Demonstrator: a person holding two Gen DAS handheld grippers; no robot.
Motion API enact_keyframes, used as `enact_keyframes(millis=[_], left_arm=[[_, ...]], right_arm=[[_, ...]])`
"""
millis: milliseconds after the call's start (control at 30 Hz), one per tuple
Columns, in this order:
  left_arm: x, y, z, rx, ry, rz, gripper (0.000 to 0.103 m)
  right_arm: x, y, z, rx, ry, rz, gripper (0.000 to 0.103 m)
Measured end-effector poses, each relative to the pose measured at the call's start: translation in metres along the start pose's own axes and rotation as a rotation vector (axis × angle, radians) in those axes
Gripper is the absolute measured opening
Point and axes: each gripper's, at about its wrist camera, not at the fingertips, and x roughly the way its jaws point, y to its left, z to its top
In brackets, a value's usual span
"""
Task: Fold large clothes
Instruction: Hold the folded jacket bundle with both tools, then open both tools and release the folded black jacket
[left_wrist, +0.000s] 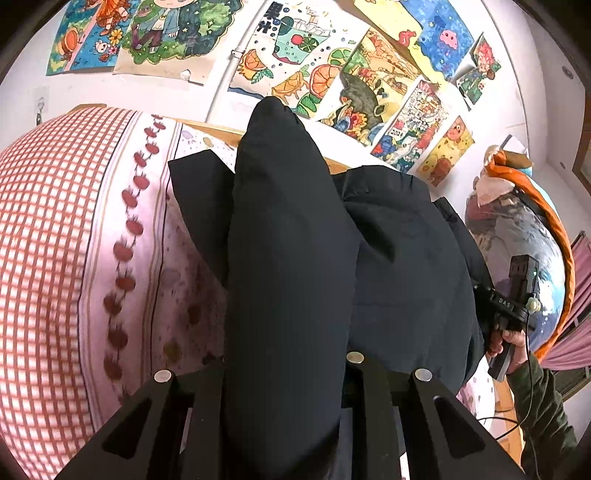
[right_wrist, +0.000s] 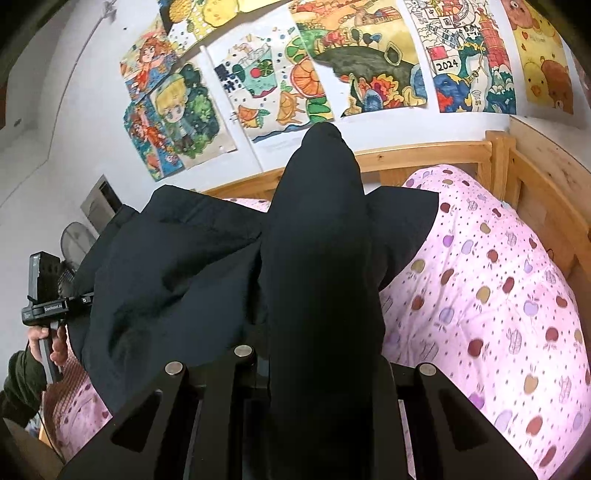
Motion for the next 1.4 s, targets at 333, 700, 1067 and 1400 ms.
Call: enact_keyframes(millis=[333,700,1067,1400], left_arm=[[0.020,0.018,-0.022,0.018,0.077,0.086,0.027],[0.021,0.003,-0.022,0.086,0.114,0.275,0.059],[-0.005,0.012,-0.018,0.002,0.017,0.366,0.092],[-0.019,-0.020,-0.011,-0.001,-0.059,0.417,0.103]], right_arm=[[0.018,-0.013,-0.029,0.072,0.051,-0.048,0.021],[0.032,-0.009,-0.044,0.089,0.100,-0.177,0.060],[0.029,-0.001,-0.047,0.062,0.067,-0.245,0.093],[0.010,0.007,-0.050,0.018,-0.016,-0.294,0.101]])
